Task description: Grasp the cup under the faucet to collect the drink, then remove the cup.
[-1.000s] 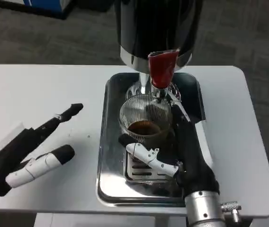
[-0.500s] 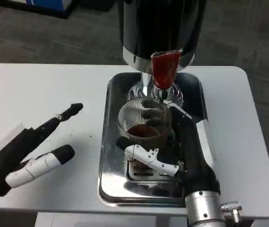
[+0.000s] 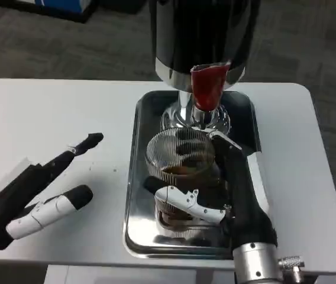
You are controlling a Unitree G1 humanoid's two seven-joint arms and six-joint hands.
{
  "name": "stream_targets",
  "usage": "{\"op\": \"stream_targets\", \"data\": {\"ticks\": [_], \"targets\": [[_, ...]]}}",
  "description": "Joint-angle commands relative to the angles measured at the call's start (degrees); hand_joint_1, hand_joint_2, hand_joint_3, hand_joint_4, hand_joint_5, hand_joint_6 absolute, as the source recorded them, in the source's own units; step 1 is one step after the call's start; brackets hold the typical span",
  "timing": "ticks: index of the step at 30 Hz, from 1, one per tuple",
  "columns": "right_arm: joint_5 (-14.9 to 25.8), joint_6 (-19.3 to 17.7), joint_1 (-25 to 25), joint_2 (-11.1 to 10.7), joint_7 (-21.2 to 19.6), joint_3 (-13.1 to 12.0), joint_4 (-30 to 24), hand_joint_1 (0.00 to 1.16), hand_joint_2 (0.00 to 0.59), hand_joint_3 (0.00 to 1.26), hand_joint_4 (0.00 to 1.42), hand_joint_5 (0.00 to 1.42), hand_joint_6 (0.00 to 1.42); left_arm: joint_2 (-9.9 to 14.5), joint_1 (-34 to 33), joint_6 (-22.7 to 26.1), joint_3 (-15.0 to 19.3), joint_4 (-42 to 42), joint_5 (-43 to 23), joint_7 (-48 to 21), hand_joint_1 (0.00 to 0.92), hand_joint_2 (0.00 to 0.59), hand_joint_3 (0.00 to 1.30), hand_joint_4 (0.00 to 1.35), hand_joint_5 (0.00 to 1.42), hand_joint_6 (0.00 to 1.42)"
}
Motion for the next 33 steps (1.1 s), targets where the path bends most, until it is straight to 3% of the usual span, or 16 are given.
{"op": "stream_targets", "data": {"ticks": [1,15,33], "targets": [[-1.08,-0.03,2.84,0.79,-0.31,0.80,-1.39,0.86,0.150,0.65,0.66,0.84,0.81,0.61,0.72,0.17,0.18,-0.72,0.17,0.63,0.000,0.023,0.08,0.01,0.02,0.00],[-3.93,0.13,9.54,-1.13,1.67,0.94,-11.38,0.86,0.151,0.66,0.67,0.87,0.86,1.18,0.78,-1.37,-0.28,-2.01,-0.35,-0.52,0.000,0.018,0.08,0.00,0.02,0.00],[-3.55,3.30,17.22,-0.72,5.92,0.94,-24.88,0.87,0.151,0.66,0.67,0.88,0.88,4.09,2.45,-4.15,0.86,-6.01,-1.97,-2.70,0.000,0.007,0.06,0.00,0.01,0.00]]}}
